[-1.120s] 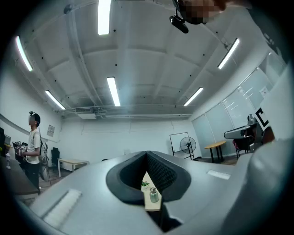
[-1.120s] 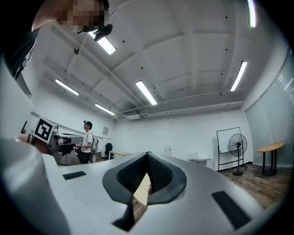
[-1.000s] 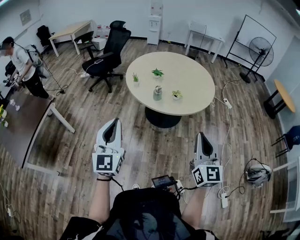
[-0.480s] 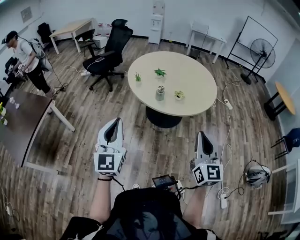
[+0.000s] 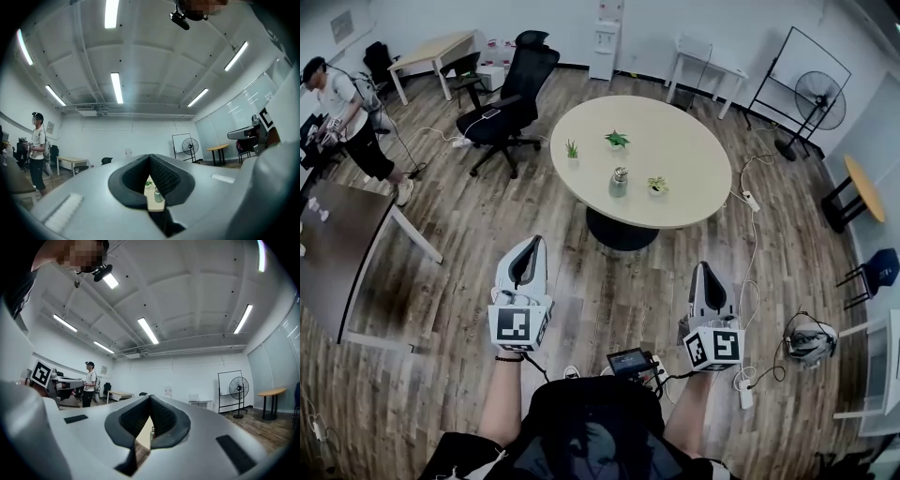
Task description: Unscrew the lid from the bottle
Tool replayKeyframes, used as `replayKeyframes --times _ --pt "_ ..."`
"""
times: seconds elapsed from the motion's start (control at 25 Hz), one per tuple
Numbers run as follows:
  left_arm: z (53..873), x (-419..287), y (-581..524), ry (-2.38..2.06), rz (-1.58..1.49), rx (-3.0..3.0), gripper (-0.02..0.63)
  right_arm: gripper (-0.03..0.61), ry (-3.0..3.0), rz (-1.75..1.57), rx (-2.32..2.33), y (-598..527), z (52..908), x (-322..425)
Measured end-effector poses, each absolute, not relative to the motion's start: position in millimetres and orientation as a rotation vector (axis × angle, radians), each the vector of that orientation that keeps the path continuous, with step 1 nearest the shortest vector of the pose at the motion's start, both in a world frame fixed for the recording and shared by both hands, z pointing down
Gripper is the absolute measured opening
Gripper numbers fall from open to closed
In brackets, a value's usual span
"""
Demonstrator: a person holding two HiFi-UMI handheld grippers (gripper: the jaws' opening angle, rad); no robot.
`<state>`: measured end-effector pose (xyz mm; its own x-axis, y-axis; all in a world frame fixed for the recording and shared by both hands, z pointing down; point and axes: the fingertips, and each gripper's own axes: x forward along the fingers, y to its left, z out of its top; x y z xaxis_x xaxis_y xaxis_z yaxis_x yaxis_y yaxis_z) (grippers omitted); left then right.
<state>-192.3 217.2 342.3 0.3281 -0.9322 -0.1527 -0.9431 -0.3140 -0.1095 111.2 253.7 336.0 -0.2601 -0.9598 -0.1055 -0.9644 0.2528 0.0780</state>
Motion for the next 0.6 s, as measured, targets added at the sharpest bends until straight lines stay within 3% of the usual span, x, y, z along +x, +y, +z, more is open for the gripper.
replayKeyframes --times 0.32,0.6 --pt "356 -180 186 1.693 0.094 -2.473 0.002 0.005 2.378 0.156 -1.948 243 336 135" --pt "374 -155 115 1.692 0.028 -2.467 0.002 0.004 2.392 0.1 -1.915 165 363 151"
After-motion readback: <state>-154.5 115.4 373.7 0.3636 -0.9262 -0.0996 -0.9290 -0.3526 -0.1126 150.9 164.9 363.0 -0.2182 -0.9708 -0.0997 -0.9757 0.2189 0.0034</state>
